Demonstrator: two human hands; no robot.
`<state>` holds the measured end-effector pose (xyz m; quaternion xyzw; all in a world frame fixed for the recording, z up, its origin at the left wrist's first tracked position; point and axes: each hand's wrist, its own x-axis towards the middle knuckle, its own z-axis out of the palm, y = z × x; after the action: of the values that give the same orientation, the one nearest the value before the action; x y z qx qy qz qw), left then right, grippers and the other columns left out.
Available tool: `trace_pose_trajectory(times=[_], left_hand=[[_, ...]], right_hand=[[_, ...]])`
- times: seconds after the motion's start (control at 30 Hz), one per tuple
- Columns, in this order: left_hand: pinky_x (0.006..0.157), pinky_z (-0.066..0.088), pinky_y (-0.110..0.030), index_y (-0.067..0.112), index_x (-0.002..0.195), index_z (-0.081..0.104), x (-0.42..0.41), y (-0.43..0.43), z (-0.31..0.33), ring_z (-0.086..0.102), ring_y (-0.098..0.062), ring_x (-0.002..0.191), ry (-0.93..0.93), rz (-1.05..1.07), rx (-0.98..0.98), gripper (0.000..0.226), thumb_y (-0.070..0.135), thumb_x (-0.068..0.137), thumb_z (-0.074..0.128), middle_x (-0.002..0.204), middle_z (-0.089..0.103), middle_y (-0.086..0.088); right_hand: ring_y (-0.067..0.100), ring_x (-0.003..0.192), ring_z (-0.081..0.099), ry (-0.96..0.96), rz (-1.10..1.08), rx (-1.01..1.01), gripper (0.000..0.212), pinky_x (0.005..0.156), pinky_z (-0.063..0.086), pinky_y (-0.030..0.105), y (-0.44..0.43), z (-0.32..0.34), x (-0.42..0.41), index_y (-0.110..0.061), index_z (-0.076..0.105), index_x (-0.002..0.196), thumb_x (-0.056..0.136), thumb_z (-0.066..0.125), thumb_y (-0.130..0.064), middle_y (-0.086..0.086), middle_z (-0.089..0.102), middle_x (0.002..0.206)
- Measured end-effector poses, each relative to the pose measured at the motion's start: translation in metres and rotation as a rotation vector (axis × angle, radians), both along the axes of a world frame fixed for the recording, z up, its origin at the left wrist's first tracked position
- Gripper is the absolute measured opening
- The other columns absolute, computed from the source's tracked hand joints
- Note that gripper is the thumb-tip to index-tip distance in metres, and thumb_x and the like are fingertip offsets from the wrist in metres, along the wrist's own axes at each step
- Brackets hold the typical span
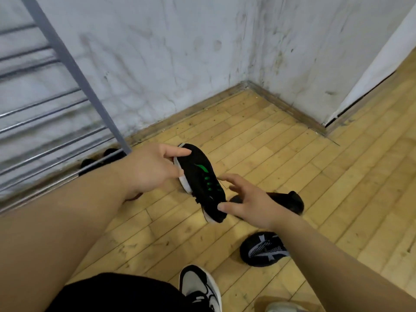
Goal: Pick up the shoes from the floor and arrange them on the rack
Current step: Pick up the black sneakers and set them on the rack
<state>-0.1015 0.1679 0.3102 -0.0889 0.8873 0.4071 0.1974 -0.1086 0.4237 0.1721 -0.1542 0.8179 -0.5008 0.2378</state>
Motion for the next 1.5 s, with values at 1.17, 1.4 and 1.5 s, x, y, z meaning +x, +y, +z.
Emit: trace_pose_trajectory(times=[1.17, 1.4, 1.5], left_hand=[[0.078, 0.058, -0.027, 0.024, 0.126, 0.070, 0.710, -0.310, -0.055, 0.071, -0.021, 0.096, 0.593, 2.052, 0.293, 0.033, 0.010, 0.096, 0.067, 0.105, 0.073, -0.004], [0.076, 0.057, -0.024, 0.030, 0.140, 0.058, 0.741, -0.297, -0.142, 0.072, -0.015, 0.101, 0.402, 2.017, 0.418, 0.041, 0.020, 0.100, 0.062, 0.119, 0.072, -0.001], [0.087, 0.058, -0.031, 0.043, 0.145, 0.048, 0.743, -0.297, -0.159, 0.069, -0.015, 0.107, 0.369, 1.996, 0.380, 0.047, 0.030, 0.101, 0.060, 0.126, 0.068, 0.005]], right_hand=[[0.025, 0.093, 0.063, 0.824, 1.492, 0.146, 0.053, 0.074, 0.055, 0.041, -0.579, 0.148, 0.508, -0.034, 0.043, 0.146, 0.099, 0.053, -0.011, 0.005, 0.066, 0.117], [0.022, 0.101, 0.062, 0.685, 1.507, 0.326, 0.044, 0.080, 0.056, 0.041, -0.592, 0.073, 0.533, -0.034, 0.050, 0.135, 0.096, 0.061, -0.016, 0.001, 0.064, 0.122], [0.025, 0.110, 0.060, 0.707, 1.445, 0.381, 0.049, 0.081, 0.054, 0.037, -0.602, 0.063, 0.537, -0.034, 0.051, 0.136, 0.093, 0.061, -0.012, 0.003, 0.061, 0.130]])
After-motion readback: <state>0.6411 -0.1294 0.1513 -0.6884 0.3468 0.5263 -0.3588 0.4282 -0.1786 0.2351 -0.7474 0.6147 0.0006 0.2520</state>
